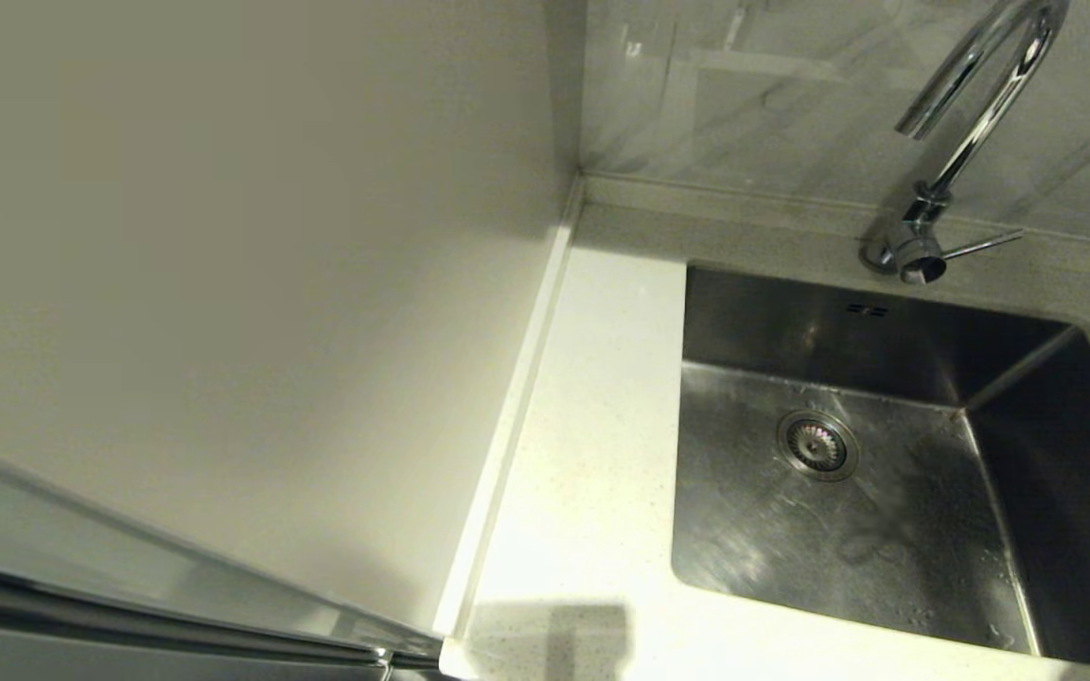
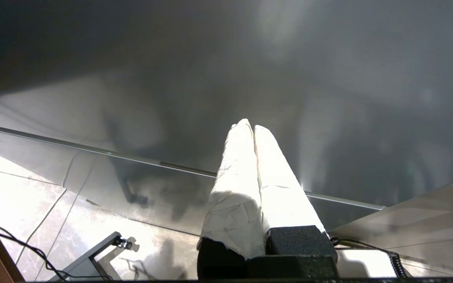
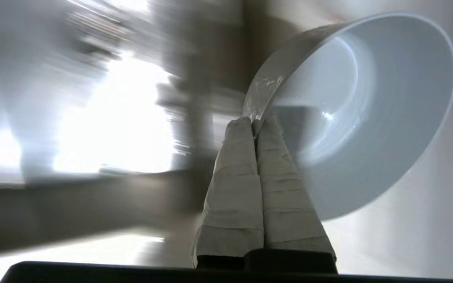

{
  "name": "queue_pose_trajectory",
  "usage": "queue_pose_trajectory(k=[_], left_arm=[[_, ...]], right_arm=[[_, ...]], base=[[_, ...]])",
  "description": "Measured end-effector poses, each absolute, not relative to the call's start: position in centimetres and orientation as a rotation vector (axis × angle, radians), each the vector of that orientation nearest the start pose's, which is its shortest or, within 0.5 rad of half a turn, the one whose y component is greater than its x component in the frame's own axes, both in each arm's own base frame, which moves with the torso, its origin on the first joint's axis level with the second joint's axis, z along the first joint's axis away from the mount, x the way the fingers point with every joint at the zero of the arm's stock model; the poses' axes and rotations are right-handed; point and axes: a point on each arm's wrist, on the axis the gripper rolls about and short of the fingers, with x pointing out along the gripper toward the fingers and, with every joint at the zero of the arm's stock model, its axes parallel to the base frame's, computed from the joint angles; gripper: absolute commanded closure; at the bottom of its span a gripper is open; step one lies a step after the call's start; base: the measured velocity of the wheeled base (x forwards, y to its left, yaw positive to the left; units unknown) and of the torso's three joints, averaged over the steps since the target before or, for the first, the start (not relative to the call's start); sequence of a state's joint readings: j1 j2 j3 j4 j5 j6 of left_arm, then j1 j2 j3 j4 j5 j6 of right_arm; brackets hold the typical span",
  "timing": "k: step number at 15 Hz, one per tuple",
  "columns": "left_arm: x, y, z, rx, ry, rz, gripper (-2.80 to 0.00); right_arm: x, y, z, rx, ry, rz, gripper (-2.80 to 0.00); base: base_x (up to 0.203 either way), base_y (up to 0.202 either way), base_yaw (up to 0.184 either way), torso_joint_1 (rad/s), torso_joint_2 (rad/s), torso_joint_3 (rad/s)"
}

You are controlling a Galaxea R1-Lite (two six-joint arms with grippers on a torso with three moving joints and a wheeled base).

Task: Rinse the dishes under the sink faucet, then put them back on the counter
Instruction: Put a bowl back to the table from the sink

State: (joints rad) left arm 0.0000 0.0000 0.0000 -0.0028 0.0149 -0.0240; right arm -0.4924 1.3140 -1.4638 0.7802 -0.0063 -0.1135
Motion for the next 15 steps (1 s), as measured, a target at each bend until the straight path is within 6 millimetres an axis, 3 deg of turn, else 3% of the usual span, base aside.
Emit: queue_pose_trajectory(k=[4,8,11,15], left_arm=[[-2.3,0.0,7.6,-0.024,-0.003,0.015,0.0],[-2.3,0.0,7.6,-0.024,-0.003,0.015,0.0],[-2.3,0.0,7.6,-0.024,-0.003,0.015,0.0],[-2.3,0.0,7.6,-0.024,-0.003,0.015,0.0]], right_arm=[[11.1,-9.0,31.0,-0.193,0.753,-0.634,0.0],[8.7,-9.9,28.4,-0.136,0.935,-0.719,0.0],[9.9,-12.0,26.8,-0.076,1.026,-0.71,0.0],[13.3,-16.0,24.3,-0.054,1.048,-0.69,0.0]], base=[[0.0,0.0,0.0,0.0,0.0,0.0],[0.0,0.0,0.0,0.0,0.0,0.0],[0.0,0.0,0.0,0.0,0.0,0.0],[0.0,0.0,0.0,0.0,0.0,0.0]])
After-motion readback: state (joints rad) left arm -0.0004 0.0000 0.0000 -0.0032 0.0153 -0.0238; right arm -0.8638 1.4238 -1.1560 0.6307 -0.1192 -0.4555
